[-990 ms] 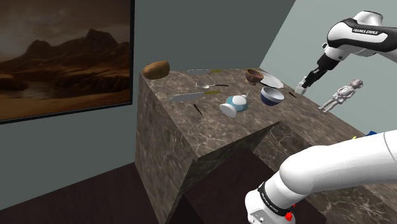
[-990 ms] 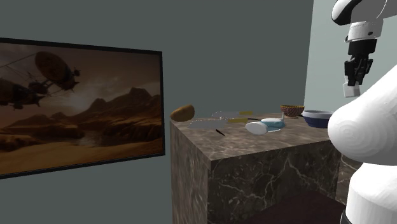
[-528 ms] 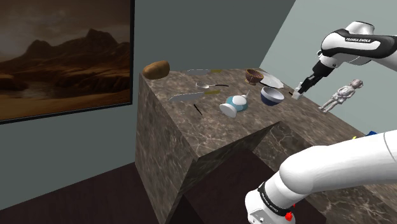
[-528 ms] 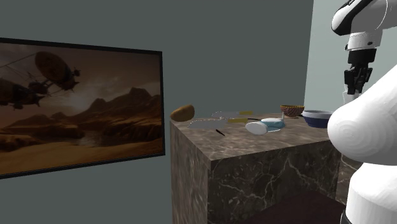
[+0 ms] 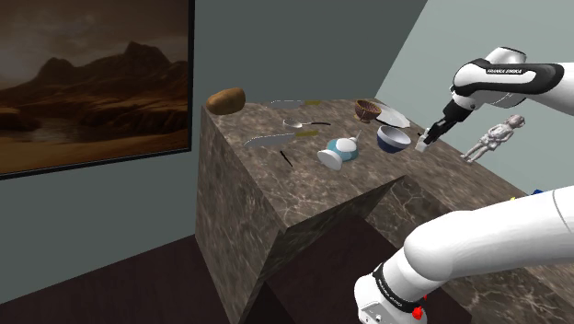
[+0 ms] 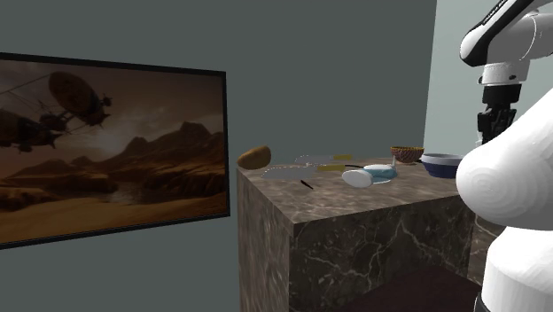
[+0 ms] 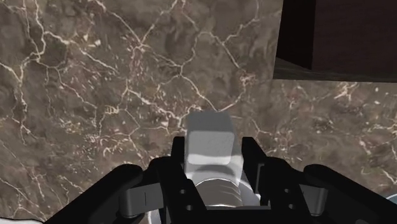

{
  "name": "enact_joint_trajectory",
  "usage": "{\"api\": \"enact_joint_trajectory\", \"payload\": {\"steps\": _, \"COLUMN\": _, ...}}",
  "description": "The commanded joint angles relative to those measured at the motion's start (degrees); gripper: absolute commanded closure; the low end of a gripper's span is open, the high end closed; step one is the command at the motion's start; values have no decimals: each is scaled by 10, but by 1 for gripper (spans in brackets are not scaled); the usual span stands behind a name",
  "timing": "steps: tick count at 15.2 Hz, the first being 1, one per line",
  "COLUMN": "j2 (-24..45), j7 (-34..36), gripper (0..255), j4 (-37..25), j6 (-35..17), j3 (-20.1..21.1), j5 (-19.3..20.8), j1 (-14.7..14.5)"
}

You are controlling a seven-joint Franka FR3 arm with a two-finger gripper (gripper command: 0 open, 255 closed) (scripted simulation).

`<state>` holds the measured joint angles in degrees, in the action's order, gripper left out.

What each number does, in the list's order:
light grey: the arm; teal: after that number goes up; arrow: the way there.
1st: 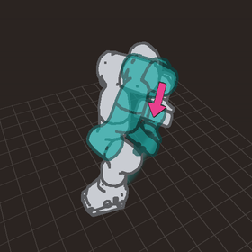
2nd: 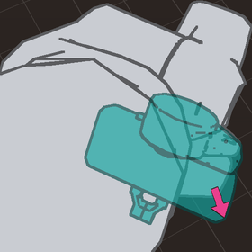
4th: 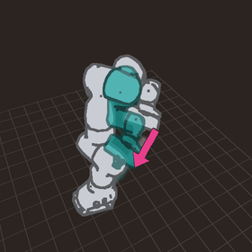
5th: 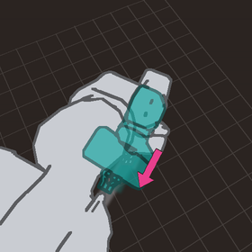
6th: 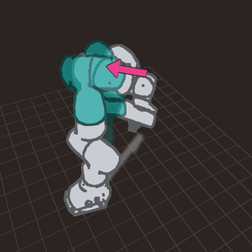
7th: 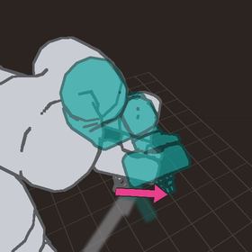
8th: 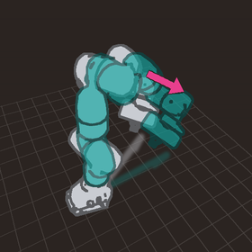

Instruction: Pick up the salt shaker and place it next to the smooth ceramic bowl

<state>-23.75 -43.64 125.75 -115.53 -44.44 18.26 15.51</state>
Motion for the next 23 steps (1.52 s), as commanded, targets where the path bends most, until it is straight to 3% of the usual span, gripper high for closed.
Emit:
{"api": "enact_joint_trajectory", "payload": {"steps": 1, "j2": 1, "j7": 0, "gripper": 255, "j4": 14, "j6": -16, "j3": -4, "j5": 2, "j1": 1}}
{"api": "enact_joint_trajectory", "payload": {"steps": 12, "j2": 32, "j7": -6, "gripper": 255, "j4": 79, "j6": -110, "j3": -36, "j5": 1, "j1": -5}}
{"api": "enact_joint_trajectory", "payload": {"steps": 20, "j2": 32, "j7": -6, "gripper": 255, "j4": 79, "j6": -110, "j3": -36, "j5": 1, "j1": -5}}
{"api": "enact_joint_trajectory", "payload": {"steps": 21, "j2": 32, "j7": -6, "gripper": 0, "j4": 79, "j6": -110, "j3": -36, "j5": 1, "j1": -5}}
{"api": "enact_joint_trajectory", "payload": {"steps": 23, "j2": 32, "j7": -6, "gripper": 0, "j4": 79, "j6": -110, "j3": -36, "j5": 1, "j1": -5}}
